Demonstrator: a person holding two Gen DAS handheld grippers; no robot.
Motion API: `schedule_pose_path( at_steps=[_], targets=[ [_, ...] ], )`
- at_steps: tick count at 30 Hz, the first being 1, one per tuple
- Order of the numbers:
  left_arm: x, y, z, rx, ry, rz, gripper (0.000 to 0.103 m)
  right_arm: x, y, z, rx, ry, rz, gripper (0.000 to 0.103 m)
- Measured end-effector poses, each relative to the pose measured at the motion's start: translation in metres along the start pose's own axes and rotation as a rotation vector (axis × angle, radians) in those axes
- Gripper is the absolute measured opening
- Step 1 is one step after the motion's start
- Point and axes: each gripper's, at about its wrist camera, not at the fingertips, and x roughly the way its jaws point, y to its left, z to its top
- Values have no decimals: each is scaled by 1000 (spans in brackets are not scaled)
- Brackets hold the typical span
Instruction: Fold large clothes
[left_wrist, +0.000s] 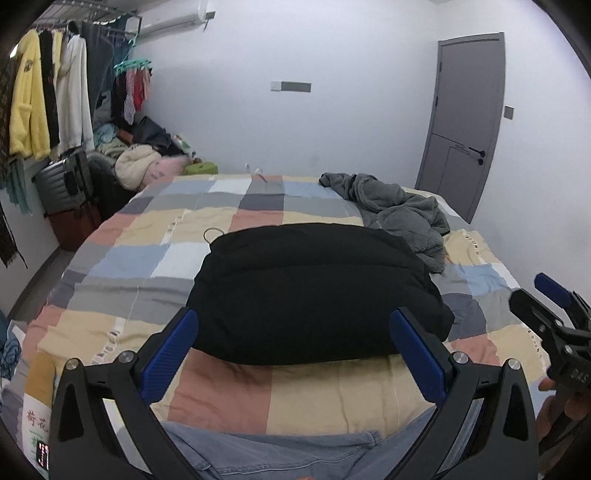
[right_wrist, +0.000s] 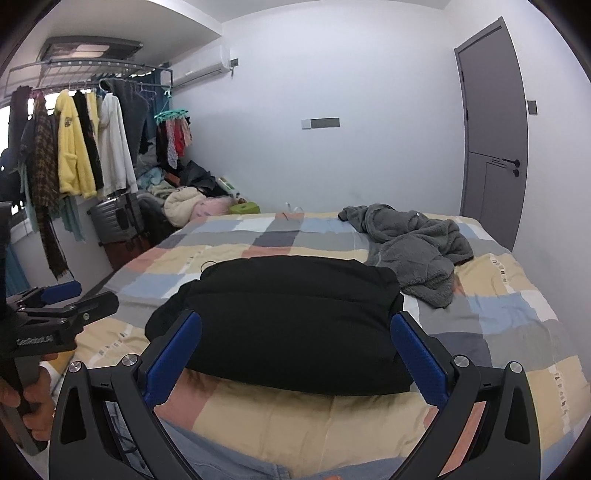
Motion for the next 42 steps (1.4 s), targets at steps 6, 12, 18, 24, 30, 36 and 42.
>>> schedule_pose_path(
  at_steps=[6,12,18,24,30,36,42],
  targets=[
    [0,2,-1,-7,5,11,103,2,0,-2,-7,14,-7,103],
    [-3,4,-2,-14,3,9,103,3,1,-2,-2,16,-1,103],
    [-3,4,-2,-8,9,10,103,2,1,-2,-5,15,-7,103],
    [-3,5,-2,-11,13,-9,103,0,1,-3,-17,13,-20,103],
    [-8,7,-3,-5,4,10,103,0,1,-3,-15,11,-27,103],
    [-12,6,-4,-2,-6,13,103,-3,4,-2,-20,6,-35,103],
    [-12,6,-3,-8,-5,0,103,-5,5,-2,-19,4,-37,103]
  ],
)
